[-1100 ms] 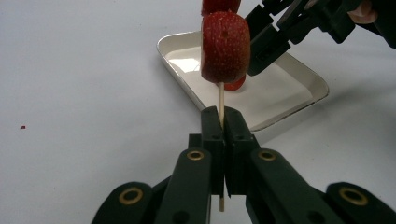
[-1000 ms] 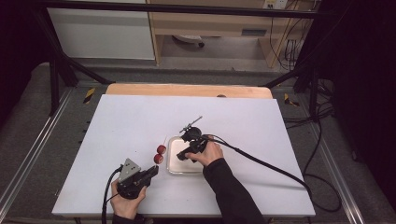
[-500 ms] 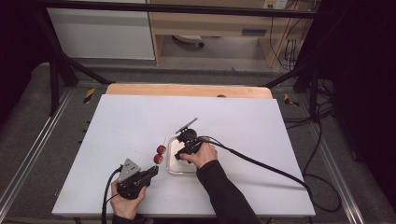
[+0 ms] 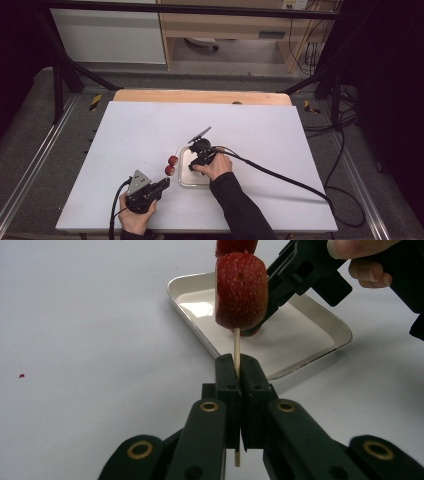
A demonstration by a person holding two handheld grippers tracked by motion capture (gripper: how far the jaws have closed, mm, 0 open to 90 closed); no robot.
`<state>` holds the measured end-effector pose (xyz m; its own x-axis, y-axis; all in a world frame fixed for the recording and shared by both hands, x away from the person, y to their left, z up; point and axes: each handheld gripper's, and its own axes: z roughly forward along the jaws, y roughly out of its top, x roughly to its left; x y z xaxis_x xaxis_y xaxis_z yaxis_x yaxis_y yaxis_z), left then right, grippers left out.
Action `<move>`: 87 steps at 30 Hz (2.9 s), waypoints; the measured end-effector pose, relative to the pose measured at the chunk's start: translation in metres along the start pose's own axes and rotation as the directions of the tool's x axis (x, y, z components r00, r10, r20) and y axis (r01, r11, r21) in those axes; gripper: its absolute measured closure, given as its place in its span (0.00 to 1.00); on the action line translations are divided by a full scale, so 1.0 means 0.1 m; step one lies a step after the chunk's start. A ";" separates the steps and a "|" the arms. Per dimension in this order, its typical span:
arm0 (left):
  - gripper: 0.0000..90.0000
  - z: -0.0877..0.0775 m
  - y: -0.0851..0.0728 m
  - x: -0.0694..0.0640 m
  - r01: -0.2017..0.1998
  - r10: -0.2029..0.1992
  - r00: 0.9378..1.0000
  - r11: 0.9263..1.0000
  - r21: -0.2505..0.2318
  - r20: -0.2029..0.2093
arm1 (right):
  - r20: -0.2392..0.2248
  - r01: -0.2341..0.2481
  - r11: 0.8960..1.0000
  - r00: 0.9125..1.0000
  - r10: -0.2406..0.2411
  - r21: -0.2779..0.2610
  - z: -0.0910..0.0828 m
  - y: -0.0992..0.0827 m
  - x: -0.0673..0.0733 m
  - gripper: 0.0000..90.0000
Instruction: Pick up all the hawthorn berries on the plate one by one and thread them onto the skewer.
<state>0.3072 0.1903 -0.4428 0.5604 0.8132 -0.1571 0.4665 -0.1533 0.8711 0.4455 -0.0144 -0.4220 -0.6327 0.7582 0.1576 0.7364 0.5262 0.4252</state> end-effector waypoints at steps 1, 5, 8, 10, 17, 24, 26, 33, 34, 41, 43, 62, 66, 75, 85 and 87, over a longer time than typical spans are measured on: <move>0.98 0.00 0.00 0.00 -0.002 0.002 1.000 1.000 0.000 0.000 | -0.003 -0.004 1.000 1.000 0.004 0.000 0.00 0.00 0.00 0.64; 0.98 0.00 0.00 0.00 -0.001 0.001 1.000 1.000 0.000 -0.001 | -0.001 -0.007 1.000 1.000 0.007 0.002 0.00 0.00 0.00 0.66; 0.98 0.00 0.00 0.00 -0.003 0.003 1.000 1.000 0.000 0.001 | 0.002 -0.014 1.000 1.000 0.014 0.008 0.00 0.00 0.00 0.66; 0.98 0.00 0.00 -0.01 -0.002 0.002 1.000 1.000 0.000 0.000 | 0.001 -0.021 1.000 1.000 0.021 0.011 -0.01 0.00 -0.01 0.66; 0.98 -0.01 0.00 -0.01 -0.002 0.002 1.000 1.000 -0.005 0.001 | -0.043 -0.049 0.998 0.998 0.048 -0.040 -0.17 0.01 -0.02 0.67; 0.98 0.00 0.00 -0.04 -0.005 0.005 1.000 1.000 -0.009 0.007 | -0.110 -0.098 0.984 0.991 0.082 -0.149 -0.46 0.00 -0.08 0.67; 0.98 0.00 0.00 -0.05 -0.003 0.003 1.000 1.000 -0.012 0.011 | -0.130 -0.109 0.978 0.988 0.086 -0.179 -0.52 -0.02 -0.12 0.67; 0.98 0.04 0.01 -0.12 -0.025 0.025 1.000 1.000 -0.006 0.018 | -0.175 -0.132 0.954 0.981 0.087 -0.268 -0.68 -0.13 -0.23 0.67; 0.98 0.04 0.02 -0.13 -0.026 0.026 0.999 1.000 -0.005 0.022 | -0.184 -0.140 0.949 0.979 0.090 -0.281 -0.70 -0.15 -0.25 0.67; 0.98 0.09 0.03 -0.24 -0.039 0.039 0.998 0.999 -0.002 0.048 | -0.274 -0.218 0.882 0.956 0.107 -0.417 -0.83 -0.31 -0.37 0.67; 0.98 0.11 0.03 -0.29 -0.041 0.041 0.998 0.999 -0.005 0.057 | -0.292 -0.243 0.854 0.950 0.112 -0.461 -0.87 -0.36 -0.40 0.67; 0.98 0.31 0.17 -0.64 -0.037 0.038 0.994 0.999 -0.011 0.105 | -0.376 -0.326 0.620 0.925 0.054 -0.714 -1.01 -0.60 -0.50 0.67; 0.98 0.33 0.19 -0.66 -0.019 0.020 0.994 1.000 -0.012 0.103 | -0.379 -0.326 0.614 0.924 0.047 -0.719 -0.99 -0.62 -0.49 0.67; 0.98 0.36 0.21 -0.66 0.006 -0.005 0.996 1.000 -0.006 0.094 | -0.377 -0.315 0.616 0.926 0.031 -0.722 -0.94 -0.64 -0.45 0.67; 0.98 0.35 0.21 -0.64 0.012 -0.010 0.996 1.000 -0.011 0.088 | -0.376 -0.314 0.614 0.926 0.031 -0.724 -0.92 -0.64 -0.44 0.67; 0.98 0.35 0.21 -0.64 0.010 -0.009 0.996 1.000 -0.011 0.088 | -0.376 -0.314 0.614 0.926 0.030 -0.724 -0.92 -0.64 -0.44 0.67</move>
<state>0.3053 0.1155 -0.4307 0.6139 0.7621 -0.2056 0.4650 -0.1387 0.8744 0.4037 -0.1170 -0.3740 -0.6536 0.5732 0.4942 0.4777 -0.1940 0.8568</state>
